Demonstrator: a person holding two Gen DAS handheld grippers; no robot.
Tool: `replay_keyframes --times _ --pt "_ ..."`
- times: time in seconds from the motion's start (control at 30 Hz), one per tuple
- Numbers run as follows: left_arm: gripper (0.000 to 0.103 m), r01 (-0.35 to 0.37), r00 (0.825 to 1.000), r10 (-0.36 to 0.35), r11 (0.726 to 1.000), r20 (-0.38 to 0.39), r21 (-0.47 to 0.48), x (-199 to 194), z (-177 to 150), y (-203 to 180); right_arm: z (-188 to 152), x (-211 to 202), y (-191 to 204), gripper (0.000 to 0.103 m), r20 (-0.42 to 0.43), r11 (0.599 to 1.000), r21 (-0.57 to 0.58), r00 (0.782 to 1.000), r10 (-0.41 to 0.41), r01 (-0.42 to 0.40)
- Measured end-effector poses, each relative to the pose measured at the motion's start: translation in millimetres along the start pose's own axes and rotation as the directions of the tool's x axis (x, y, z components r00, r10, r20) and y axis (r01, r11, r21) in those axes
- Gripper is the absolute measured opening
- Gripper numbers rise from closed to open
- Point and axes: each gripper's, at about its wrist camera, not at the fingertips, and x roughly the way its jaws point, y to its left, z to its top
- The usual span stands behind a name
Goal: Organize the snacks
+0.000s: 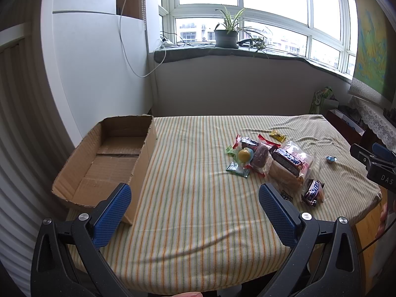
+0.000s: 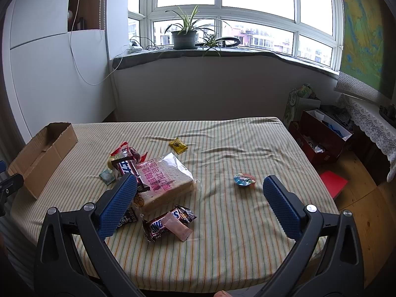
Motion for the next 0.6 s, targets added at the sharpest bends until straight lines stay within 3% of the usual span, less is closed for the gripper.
replay_keyframes --times 0.4,0.6 --pt "0.102 0.0 1.0 0.0 1.0 0.0 0.0 0 0 0 -3 -2 1 0.103 0.01 1.0 -0.001 1.0 0.001 -0.001" --pt "0.102 0.021 0.999 -0.021 1.0 -0.034 0.0 17 -9 -2 -36 21 -10 0.103 -0.087 1.0 -0.004 0.996 -0.028 0.028"
